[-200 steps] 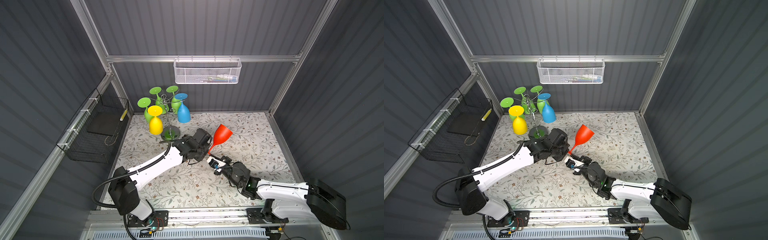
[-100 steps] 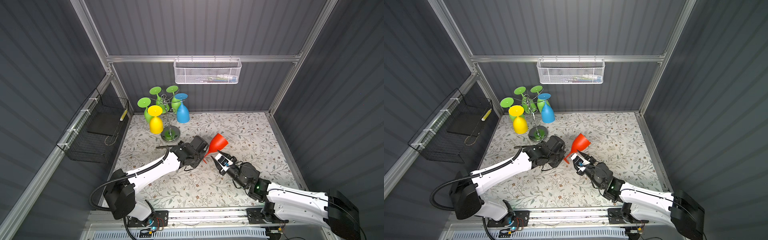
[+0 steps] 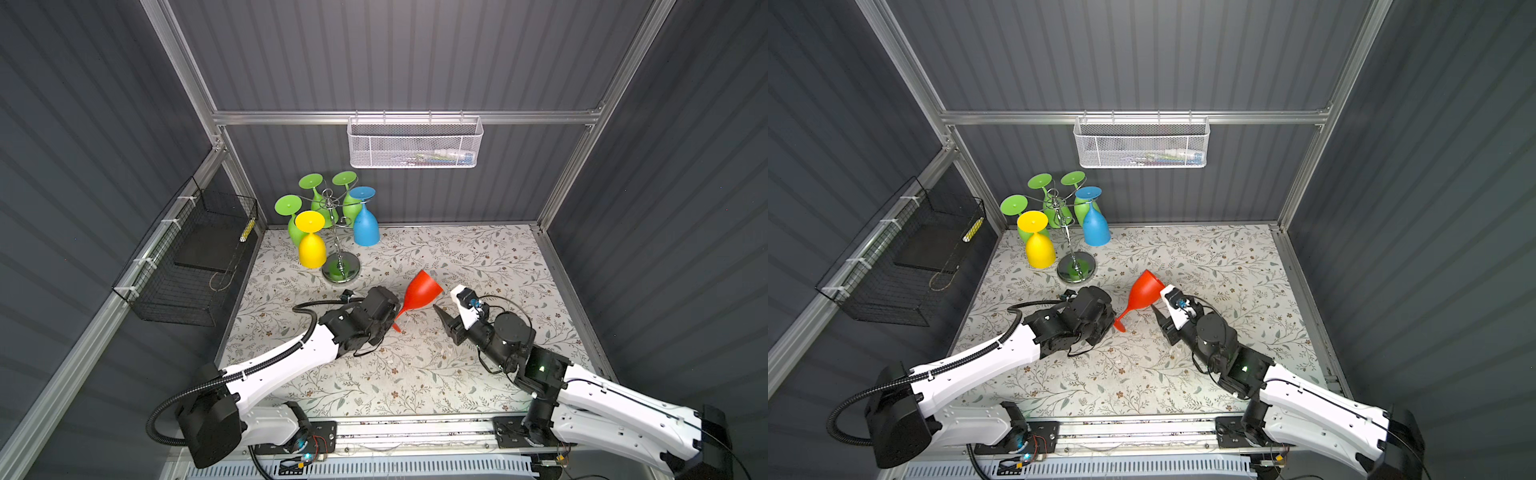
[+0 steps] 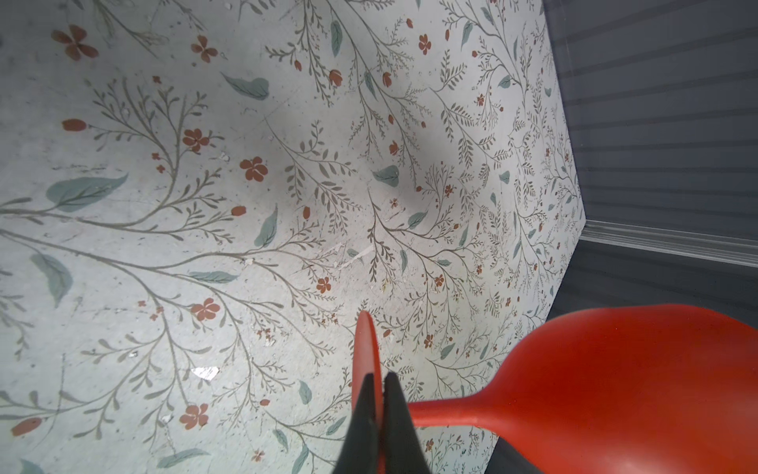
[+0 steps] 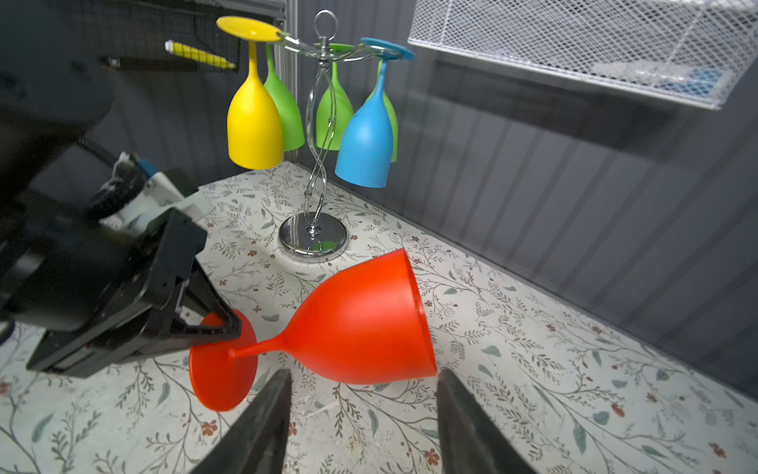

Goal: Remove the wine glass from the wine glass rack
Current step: 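Open the right gripper and draw it back from the red glass foot, then grasp the red glass bowl with the right gripper while the left holds the foot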

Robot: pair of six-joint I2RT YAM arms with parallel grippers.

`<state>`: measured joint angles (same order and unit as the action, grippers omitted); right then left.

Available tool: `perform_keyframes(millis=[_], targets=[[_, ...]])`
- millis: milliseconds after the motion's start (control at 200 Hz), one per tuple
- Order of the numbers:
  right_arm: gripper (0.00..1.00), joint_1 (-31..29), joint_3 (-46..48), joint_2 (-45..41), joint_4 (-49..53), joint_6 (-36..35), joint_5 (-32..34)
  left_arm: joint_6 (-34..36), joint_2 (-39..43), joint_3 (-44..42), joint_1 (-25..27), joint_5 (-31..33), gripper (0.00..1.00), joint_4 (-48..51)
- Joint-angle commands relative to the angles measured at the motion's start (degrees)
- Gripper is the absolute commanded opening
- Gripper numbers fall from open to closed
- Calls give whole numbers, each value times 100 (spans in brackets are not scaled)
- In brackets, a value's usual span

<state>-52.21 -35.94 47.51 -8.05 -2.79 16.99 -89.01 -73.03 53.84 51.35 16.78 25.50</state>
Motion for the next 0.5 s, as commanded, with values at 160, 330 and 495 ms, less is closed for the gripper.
perform_keyframes(millis=[160, 330, 495], targets=[[58, 993, -1485, 423, 2229, 1618, -1638, 903, 115, -386, 20, 263, 1, -788], [56, 1520, -2311, 996, 3002, 2105, -2698, 1240, 167, -842, -9, 56, 1, -1667], [54, 1729, -2625, 1345, 3384, 2441, -3321, 1522, 63, -928, -20, -155, 1, -2095]])
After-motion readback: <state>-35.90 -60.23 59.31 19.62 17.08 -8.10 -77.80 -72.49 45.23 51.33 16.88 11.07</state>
